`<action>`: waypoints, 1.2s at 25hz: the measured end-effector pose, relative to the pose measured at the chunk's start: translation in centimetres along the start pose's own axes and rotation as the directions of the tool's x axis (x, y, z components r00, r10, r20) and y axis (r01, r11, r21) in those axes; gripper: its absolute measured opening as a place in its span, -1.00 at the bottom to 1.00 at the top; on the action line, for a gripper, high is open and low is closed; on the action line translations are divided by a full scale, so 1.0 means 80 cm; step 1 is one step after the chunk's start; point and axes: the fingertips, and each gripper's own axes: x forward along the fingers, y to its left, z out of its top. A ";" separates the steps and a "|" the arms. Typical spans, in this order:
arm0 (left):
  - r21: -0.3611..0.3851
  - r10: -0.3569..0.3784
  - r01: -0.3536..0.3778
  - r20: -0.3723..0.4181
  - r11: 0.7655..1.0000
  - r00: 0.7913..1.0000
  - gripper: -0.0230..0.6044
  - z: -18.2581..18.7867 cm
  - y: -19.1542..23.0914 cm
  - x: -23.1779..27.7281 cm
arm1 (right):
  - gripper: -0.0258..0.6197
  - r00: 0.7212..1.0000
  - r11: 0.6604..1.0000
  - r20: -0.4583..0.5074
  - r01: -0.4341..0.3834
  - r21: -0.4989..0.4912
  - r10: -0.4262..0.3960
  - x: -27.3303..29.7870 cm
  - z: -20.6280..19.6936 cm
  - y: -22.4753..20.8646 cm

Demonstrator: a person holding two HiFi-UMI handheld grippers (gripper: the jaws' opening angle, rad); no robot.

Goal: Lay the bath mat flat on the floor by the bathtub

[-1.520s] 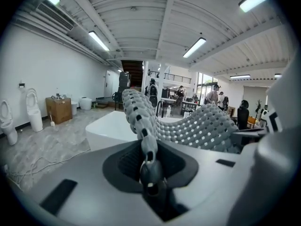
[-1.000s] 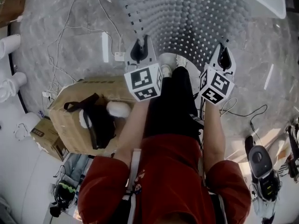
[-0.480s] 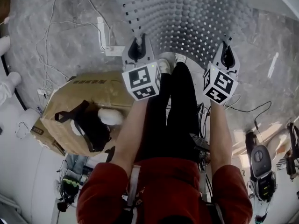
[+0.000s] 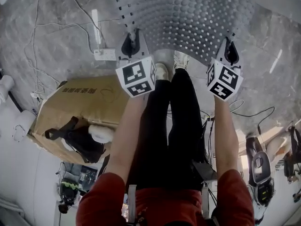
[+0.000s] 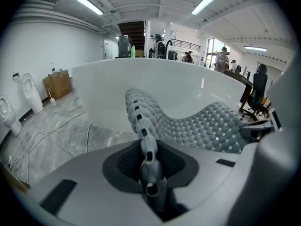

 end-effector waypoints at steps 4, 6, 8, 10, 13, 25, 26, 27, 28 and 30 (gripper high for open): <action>-0.016 0.011 -0.011 -0.012 1.000 1.000 -0.69 -0.037 -0.002 0.054 | -0.75 1.000 1.000 -0.019 0.012 -0.013 -0.012 0.055 -0.035 -0.004; -0.017 0.008 -0.008 -0.017 1.000 1.000 -0.69 -0.056 -0.005 0.078 | -0.75 1.000 1.000 -0.026 0.013 -0.022 -0.013 0.077 -0.052 -0.002; -0.017 0.003 -0.003 -0.023 1.000 1.000 -0.69 -0.075 -0.008 0.102 | -0.75 0.999 1.000 -0.034 0.007 -0.031 -0.008 0.100 -0.070 0.000; -0.005 0.001 -0.002 -0.026 1.000 1.000 -0.69 -0.093 -0.008 0.130 | -0.75 0.999 0.999 -0.042 0.004 -0.037 -0.006 0.127 -0.088 -0.001; 0.016 -0.003 0.004 -0.032 1.000 0.999 -0.69 -0.120 -0.009 0.169 | -0.75 0.998 0.999 -0.057 0.011 -0.044 -0.013 0.168 -0.117 -0.010; 0.110 -0.003 0.011 -0.073 0.994 0.997 -0.69 -0.196 -0.005 0.273 | -0.75 0.995 0.990 -0.101 -0.006 -0.139 -0.008 0.284 -0.188 -0.019; 0.119 -0.004 0.013 -0.080 0.993 0.997 -0.69 -0.201 -0.003 0.281 | -0.75 0.994 0.988 -0.105 -0.011 -0.157 -0.006 0.292 -0.194 -0.017; 0.127 -0.001 0.012 -0.087 0.992 0.996 -0.68 -0.207 -0.001 0.290 | -0.75 0.994 0.984 -0.107 -0.014 -0.177 -0.005 0.300 -0.199 -0.015; 0.129 0.006 0.006 -0.093 0.992 0.996 -0.68 -0.212 0.005 0.298 | -0.75 0.994 0.981 -0.112 -0.015 -0.194 -0.007 0.307 -0.204 -0.014; 0.120 0.032 -0.020 -0.106 0.993 0.994 -0.68 -0.225 0.018 0.313 | -0.75 0.990 0.981 -0.137 -0.004 -0.192 -0.023 0.319 -0.218 -0.018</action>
